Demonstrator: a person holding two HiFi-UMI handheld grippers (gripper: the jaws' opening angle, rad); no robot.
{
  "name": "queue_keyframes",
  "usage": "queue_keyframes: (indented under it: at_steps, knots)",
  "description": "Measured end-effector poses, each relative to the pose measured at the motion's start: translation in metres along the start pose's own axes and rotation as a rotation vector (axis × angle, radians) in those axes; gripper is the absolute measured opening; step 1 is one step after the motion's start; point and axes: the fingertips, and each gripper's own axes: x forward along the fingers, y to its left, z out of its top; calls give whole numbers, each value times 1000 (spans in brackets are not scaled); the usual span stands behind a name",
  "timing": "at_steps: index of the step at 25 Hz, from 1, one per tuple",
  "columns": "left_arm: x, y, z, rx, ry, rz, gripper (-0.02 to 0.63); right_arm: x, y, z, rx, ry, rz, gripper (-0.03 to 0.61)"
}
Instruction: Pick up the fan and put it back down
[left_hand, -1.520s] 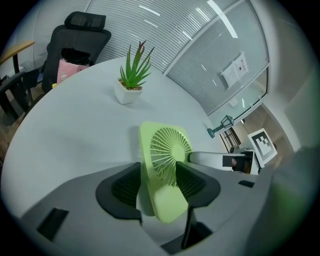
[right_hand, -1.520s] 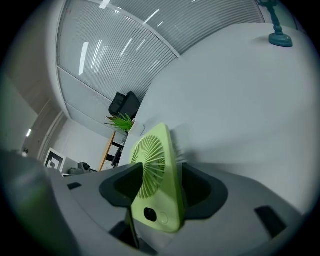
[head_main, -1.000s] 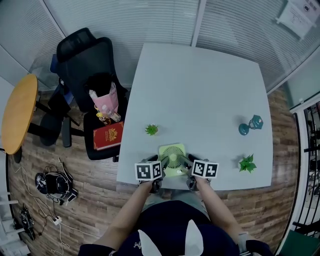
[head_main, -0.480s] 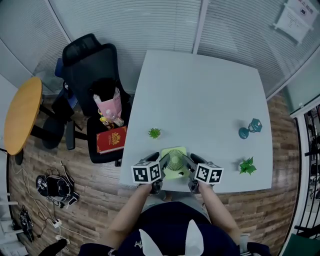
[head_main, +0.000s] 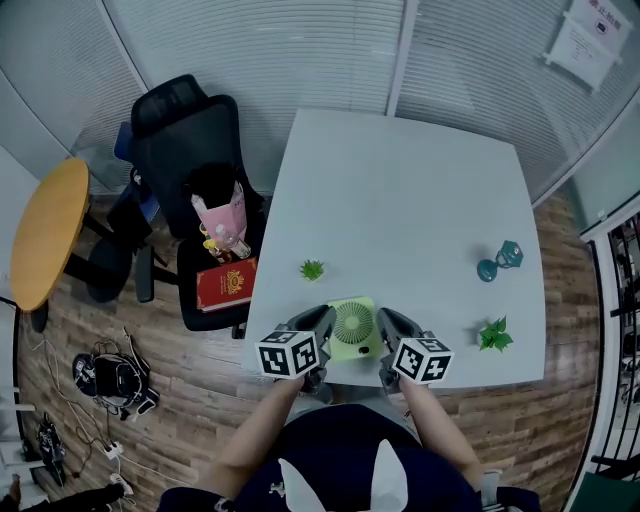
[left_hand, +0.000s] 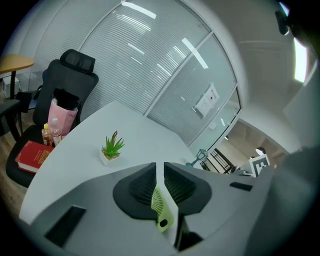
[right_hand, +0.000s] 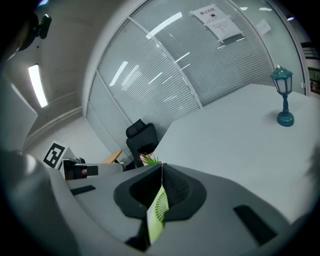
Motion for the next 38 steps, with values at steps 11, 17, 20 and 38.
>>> queue_keyframes:
  at_steps: [11,17,20,38]
  knots:
    - [-19,-19,10,90,-83,3,21,-17,34,10,-130,-23,68,3]
    - [-26,-31,7,137,-78,-37,21,-22,41,11,-140,-14,89,3]
    - [-28,-33,5,132,-69,-46,21,-24,40,9,-136,-5,89,3]
    - [-29,-34,1,135,-64,-69,21,-24,40,0,-138,23,86,3]
